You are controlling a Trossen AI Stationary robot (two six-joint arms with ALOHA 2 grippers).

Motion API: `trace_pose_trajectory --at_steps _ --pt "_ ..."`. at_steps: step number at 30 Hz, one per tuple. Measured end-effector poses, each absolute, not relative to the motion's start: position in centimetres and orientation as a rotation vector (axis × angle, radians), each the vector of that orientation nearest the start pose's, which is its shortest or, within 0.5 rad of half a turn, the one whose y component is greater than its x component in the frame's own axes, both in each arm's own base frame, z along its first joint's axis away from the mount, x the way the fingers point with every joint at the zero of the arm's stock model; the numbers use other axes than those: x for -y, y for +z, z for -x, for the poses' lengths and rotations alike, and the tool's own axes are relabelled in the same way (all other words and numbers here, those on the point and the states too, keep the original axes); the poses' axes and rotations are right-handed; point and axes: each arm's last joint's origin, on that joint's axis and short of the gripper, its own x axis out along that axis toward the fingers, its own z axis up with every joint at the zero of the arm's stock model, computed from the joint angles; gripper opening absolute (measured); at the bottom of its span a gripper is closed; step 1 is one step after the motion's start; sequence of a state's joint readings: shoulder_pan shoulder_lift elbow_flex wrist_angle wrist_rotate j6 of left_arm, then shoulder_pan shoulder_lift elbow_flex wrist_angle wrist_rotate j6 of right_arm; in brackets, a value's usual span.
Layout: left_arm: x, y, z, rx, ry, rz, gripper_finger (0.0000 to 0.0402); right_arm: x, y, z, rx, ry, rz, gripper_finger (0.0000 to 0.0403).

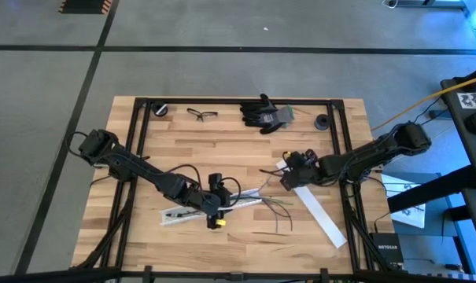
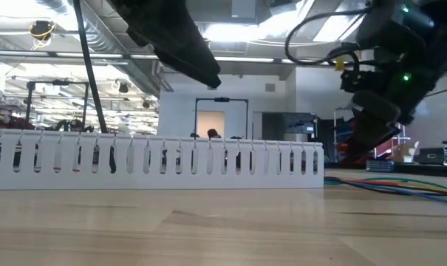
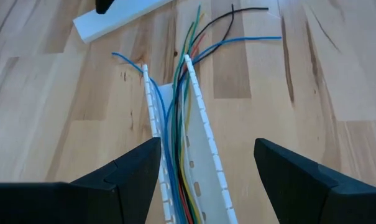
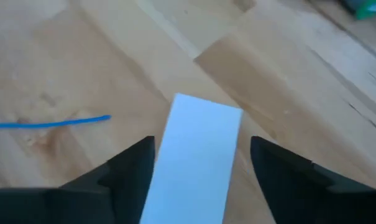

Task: Ziptie cables
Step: Close the cable duct

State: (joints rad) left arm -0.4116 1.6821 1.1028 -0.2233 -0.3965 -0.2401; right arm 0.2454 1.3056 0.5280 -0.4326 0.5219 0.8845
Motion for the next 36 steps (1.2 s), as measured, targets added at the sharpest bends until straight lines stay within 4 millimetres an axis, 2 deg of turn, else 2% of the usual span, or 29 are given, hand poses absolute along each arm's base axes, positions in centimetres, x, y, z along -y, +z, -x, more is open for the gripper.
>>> trace_pose_trajectory --at_steps 4,9,17,23,36 --pt "13.3 21.4 -32.7 -0.732 0.069 -0.084 0.0244 -5.1 13.1 -18.6 -0.758 -0.716 -0.267 0.0279" --pt "13.3 21.4 -32.7 -0.731 0.072 -0.075 0.0244 -6.8 11.6 -17.0 -0.607 -0.681 -0.249 0.0283" --pt "13.3 21.4 -32.7 -0.732 0.073 -0.072 0.0244 -6.1 9.6 -15.1 -0.565 -0.706 -0.326 0.028" --pt "13.3 21.4 -32.7 -0.733 0.073 -0.074 0.0244 -6.4 8.8 -15.6 -0.546 -0.667 -0.339 0.028" --pt "13.2 21.4 -32.7 -0.731 0.082 -0.078 0.0244 -7.5 6.4 -17.8 -0.621 -0.724 -0.13 0.028"
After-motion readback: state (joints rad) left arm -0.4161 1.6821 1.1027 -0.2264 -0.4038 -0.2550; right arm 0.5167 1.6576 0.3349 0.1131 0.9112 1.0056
